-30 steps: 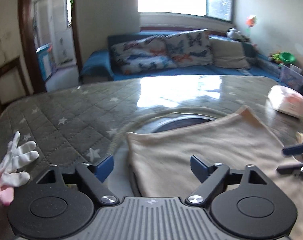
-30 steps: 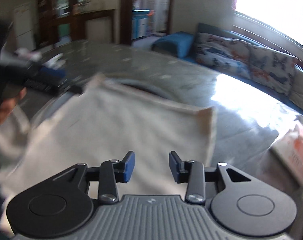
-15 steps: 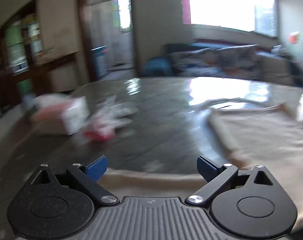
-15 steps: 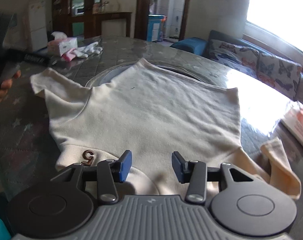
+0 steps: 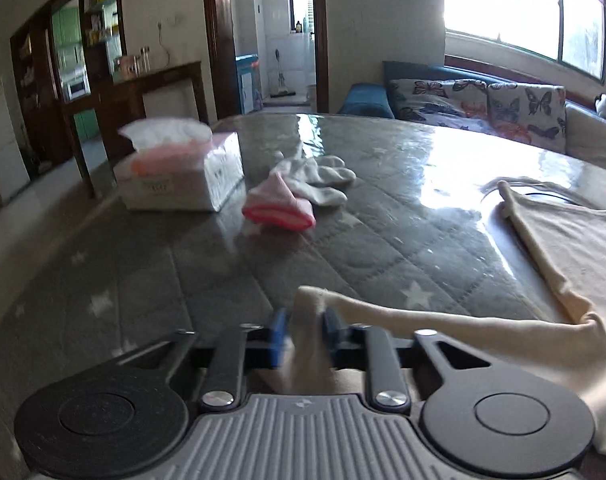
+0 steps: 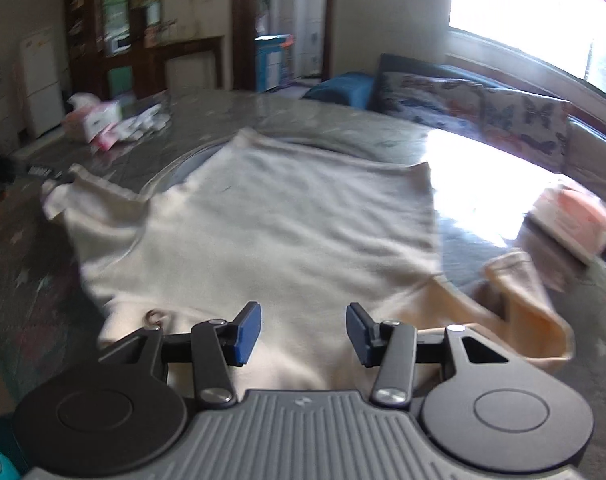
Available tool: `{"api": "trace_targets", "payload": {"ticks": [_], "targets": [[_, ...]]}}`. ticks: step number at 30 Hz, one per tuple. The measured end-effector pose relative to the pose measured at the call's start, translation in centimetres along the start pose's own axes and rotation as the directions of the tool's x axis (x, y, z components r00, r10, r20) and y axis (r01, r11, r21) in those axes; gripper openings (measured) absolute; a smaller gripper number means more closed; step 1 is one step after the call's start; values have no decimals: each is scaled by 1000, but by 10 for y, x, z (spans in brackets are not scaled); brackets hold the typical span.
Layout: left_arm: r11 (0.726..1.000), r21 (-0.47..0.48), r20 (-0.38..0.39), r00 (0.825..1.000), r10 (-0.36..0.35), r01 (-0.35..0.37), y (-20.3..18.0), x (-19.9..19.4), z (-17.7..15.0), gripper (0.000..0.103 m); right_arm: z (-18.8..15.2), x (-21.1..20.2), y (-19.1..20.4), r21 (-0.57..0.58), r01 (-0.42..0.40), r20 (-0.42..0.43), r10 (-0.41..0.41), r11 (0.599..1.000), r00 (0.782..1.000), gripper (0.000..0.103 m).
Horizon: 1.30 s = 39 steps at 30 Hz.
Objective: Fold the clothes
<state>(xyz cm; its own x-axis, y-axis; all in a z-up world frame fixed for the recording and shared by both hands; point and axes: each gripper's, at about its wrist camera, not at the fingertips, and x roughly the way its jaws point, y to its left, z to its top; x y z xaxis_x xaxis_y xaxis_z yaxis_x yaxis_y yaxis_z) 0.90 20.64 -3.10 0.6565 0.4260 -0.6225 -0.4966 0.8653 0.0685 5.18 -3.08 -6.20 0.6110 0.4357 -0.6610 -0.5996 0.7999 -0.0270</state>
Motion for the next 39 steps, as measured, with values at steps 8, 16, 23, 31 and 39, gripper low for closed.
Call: {"api": "trace_targets", "payload": {"ticks": [8,16,23,31,39], "targets": [[994,-15,-31,994,104,-105,22,15,5,6,18,-2,-78,97,232,23,-235,968,972,48],[1000,17,-23,999,25,-24,1,-5,13,43,13,43,-121,91,305,-96,-297,948,950,36],[967,140,5,976,-216,213,-70,-28,28,57,4,33,-131,177,338,-71,-331,924,941,12],[780,323,-74,836,-543,535,-182,-58,16,68,-22,-4,-163,352,448,-62,-457,822,887,12],[539,446,-236,675,-699,714,-274,-83,-17,69,-49,-26,-186,409,507,-96,-517,759,851,31]]}}
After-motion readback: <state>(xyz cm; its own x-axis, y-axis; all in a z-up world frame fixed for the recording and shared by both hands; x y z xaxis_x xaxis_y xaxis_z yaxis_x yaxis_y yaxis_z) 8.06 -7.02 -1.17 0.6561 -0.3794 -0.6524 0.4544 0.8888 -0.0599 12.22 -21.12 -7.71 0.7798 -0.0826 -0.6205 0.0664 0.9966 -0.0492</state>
